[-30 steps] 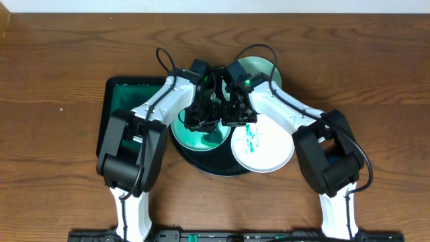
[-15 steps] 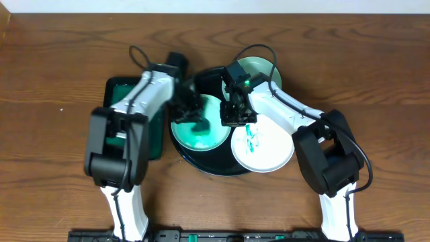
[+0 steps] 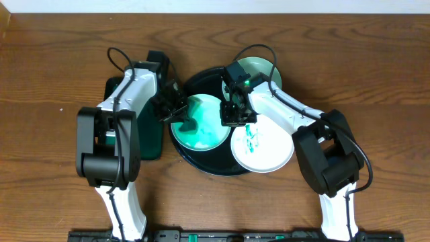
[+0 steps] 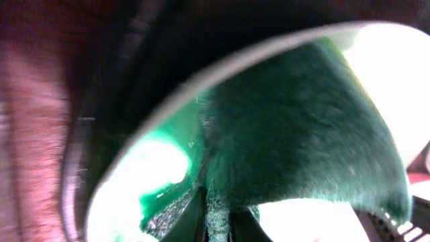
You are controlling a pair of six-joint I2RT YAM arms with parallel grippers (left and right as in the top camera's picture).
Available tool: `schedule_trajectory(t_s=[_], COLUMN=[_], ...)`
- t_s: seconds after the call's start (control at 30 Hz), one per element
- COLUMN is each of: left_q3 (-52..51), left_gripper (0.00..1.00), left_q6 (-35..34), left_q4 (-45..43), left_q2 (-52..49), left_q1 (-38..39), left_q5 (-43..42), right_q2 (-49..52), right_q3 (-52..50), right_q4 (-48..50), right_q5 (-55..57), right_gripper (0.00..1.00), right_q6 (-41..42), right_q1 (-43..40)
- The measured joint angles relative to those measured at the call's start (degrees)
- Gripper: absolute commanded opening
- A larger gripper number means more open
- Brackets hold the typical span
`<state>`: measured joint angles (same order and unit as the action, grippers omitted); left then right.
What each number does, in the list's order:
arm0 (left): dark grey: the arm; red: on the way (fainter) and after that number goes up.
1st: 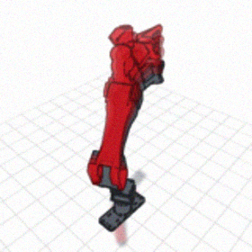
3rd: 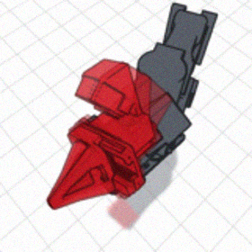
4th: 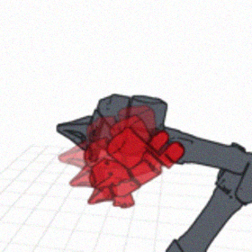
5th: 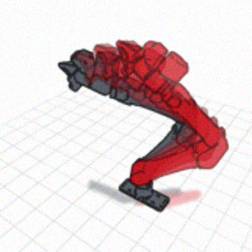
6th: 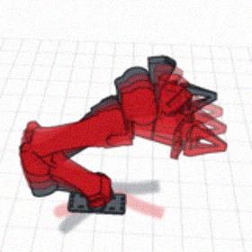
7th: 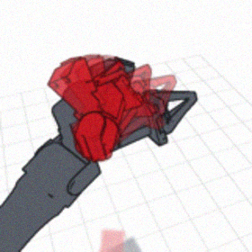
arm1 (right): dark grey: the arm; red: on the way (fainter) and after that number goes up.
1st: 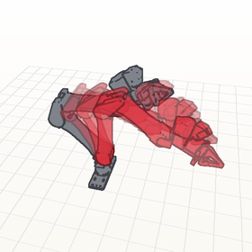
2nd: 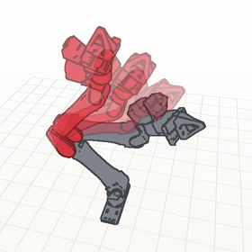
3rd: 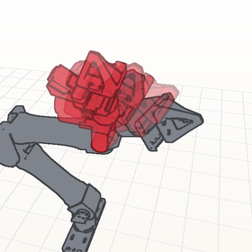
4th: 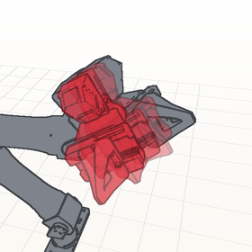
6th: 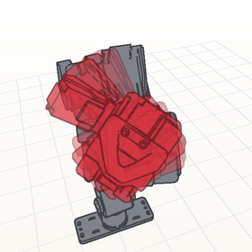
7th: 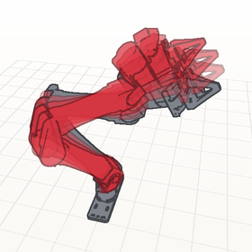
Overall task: Clean dirty plates on tray and stack at the side
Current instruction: 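Scrub the pale green plate surface with the sponge in the left gripper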
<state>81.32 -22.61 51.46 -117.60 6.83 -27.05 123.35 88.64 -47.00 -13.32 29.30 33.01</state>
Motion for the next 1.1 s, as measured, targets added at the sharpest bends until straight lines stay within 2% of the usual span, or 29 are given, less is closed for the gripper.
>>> schedule_trajectory(t_s=[0.3,0.43,0.6,0.77,0.97,1.1], left_q3=[0.0,-0.1,-0.1,-0.1,-0.1,0.2], left_gripper=[0.07,0.07,0.07,0.07,0.07,0.07], left_q6=[1.6,0.5,-0.1,-0.1,-0.1,0.1], left_q4=[-4.1,-5.6,-6.7,-6.7,-1.1,3.2], left_q2=[-1.1,-1.1,-1.1,-1.1,-1.1,-0.8], left_q1=[9.9,11.4,8.8,2.9,-3.6,-5.0], left_q5=[-9.0,-10.4,-11.8,-10.2,-5.0,-1.1], right_q2=[0.0,0.0,0.0,0.0,0.0,0.0], right_q3=[0.0,0.0,0.0,0.0,0.0,0.0], right_q4=[-0.3,-0.4,-0.4,-0.4,-0.4,-0.4], right_q5=[0.0,-0.1,0.0,0.0,-0.1,-0.1], right_gripper=[0.01,0.01,0.01,0.01,0.01,0.01], right_q6=[0.0,0.0,0.0,0.0,0.0,0.0], right_q1=[0.0,0.0,0.0,0.0,0.0,0.0])
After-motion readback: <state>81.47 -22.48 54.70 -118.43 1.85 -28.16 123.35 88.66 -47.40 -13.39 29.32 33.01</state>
